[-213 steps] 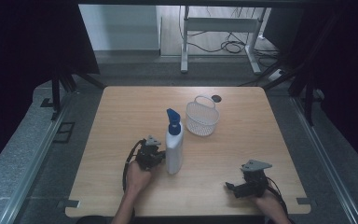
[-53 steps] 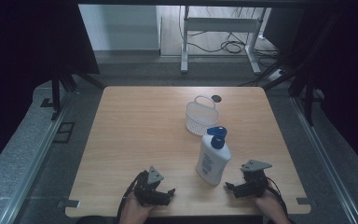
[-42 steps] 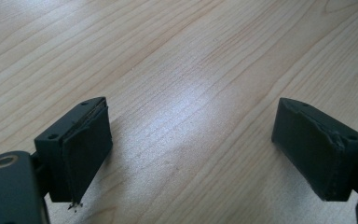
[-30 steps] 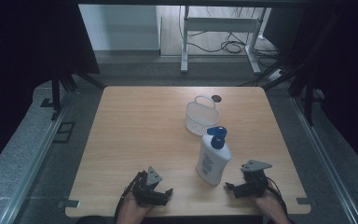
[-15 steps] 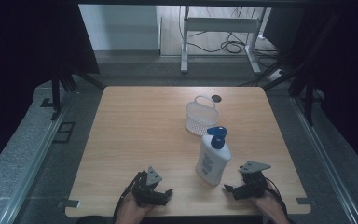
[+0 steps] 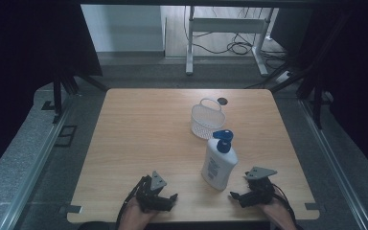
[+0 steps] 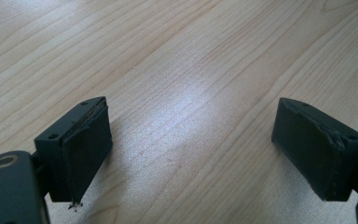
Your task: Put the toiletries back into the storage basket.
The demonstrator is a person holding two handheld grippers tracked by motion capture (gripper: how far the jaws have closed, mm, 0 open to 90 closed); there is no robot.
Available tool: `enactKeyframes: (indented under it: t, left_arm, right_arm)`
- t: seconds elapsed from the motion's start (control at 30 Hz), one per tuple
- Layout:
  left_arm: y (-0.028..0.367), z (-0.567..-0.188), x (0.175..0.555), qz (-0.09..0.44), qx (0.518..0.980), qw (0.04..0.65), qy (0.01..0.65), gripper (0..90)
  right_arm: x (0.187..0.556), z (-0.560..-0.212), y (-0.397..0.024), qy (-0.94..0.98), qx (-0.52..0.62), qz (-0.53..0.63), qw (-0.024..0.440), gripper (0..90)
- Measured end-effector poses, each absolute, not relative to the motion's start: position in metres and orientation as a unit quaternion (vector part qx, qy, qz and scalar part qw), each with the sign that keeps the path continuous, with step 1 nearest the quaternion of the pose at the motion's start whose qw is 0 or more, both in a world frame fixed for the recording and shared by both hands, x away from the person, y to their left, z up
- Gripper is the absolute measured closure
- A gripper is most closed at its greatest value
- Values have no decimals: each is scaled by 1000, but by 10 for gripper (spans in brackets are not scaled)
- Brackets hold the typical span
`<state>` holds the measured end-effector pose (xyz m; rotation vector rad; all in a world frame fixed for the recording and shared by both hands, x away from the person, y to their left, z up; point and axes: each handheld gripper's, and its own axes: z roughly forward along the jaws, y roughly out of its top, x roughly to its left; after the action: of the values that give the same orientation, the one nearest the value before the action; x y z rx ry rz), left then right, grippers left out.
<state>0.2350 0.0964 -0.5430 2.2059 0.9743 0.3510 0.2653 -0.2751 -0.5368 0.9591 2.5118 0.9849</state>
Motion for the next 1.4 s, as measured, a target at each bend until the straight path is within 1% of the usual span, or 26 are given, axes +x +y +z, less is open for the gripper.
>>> enactKeyframes:
  t: [0.53,1.0,1.27,1.4]
  left_arm:
    - [96,-543,235,135,849,345,377,114]
    - [96,-543,235,135,849,345,377,114]
    - [96,-543,235,135,849,346,377,115]
    - [96,-543,235,135,849,346,377,115]
  right_arm:
    - [258,-522,-265,871,306,357,139,0]
    - [255,-494,-258,846,311,414,128,0]
    - [256,-483,-255,840,309,426,132,0]
    - [259,-475,-251,838,309,433,122,0]
